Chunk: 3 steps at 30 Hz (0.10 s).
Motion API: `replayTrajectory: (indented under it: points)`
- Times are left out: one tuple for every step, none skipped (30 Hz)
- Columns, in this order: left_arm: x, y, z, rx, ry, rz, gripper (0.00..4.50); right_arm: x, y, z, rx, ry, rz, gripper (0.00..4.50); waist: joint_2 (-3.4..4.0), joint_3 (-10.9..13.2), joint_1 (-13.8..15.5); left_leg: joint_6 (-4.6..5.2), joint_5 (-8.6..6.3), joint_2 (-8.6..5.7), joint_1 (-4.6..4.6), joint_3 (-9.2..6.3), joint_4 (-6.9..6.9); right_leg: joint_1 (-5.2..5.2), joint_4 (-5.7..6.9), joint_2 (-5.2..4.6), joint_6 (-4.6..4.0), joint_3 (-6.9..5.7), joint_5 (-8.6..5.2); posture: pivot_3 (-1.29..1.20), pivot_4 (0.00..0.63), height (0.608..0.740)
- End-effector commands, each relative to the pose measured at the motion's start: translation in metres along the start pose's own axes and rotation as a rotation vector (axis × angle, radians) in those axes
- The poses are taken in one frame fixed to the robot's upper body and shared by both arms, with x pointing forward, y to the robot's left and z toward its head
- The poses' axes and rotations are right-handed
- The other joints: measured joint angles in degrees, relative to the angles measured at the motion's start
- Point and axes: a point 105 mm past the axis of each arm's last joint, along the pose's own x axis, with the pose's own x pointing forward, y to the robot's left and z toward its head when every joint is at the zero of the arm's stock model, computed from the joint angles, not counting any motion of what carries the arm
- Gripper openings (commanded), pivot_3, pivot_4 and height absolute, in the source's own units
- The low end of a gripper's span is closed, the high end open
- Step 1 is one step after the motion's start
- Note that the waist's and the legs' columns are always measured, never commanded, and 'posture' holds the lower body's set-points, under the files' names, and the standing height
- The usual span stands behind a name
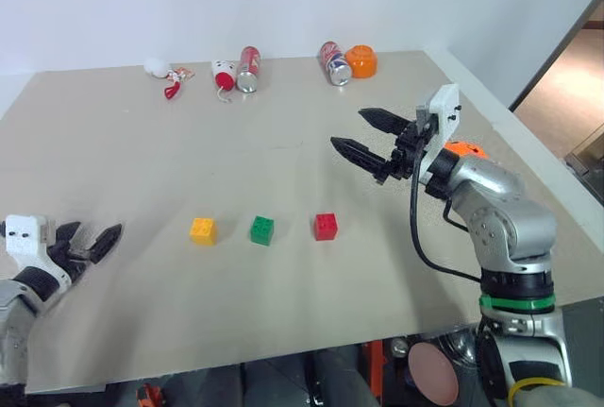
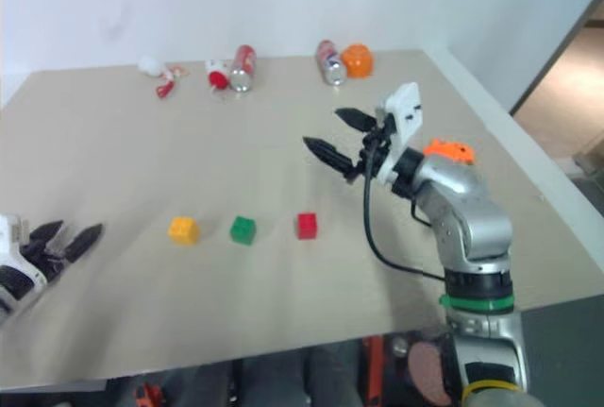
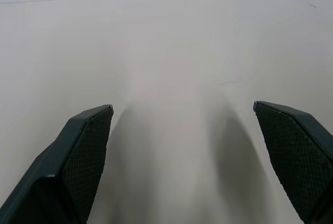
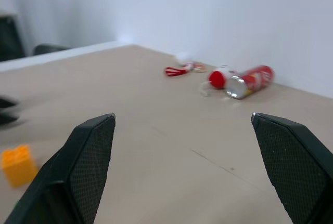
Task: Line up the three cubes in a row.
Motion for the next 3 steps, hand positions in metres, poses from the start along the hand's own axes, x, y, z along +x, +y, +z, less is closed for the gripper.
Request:
replayTrajectory:
  points:
    - [0.004,-0.021,0.012,0.027,-0.049,-0.025,4.47,-0.012,-0.018,-0.005,-0.010,-0.019,-0.191,4.34,-0.11,-0.1,0.0,0.00,0.00,0.00,-0.02,0.01,0.01,-0.04,-0.02,0.01,-0.04,0.03,-0.02,0.00,0.150,0.740]
    - [0.006,-0.029,0.014,0.018,-0.075,-0.042,4.47,-0.017,-0.024,-0.017,0.002,0.003,-0.266,4.34,-0.13,-0.1,0.0,0.00,0.00,0.00,0.03,0.00,0.01,0.03,-0.02,0.01,-0.09,0.04,-0.05,0.00,0.150,0.740]
    - [0.009,-0.036,0.016,0.013,-0.094,-0.051,4.47,-0.021,-0.030,-0.025,0.009,0.019,-0.315,4.34,-0.13,-0.1,0.0,0.00,0.00,-0.01,0.07,0.00,0.03,0.07,-0.02,0.01,-0.12,0.04,-0.07,0.00,0.150,0.740]
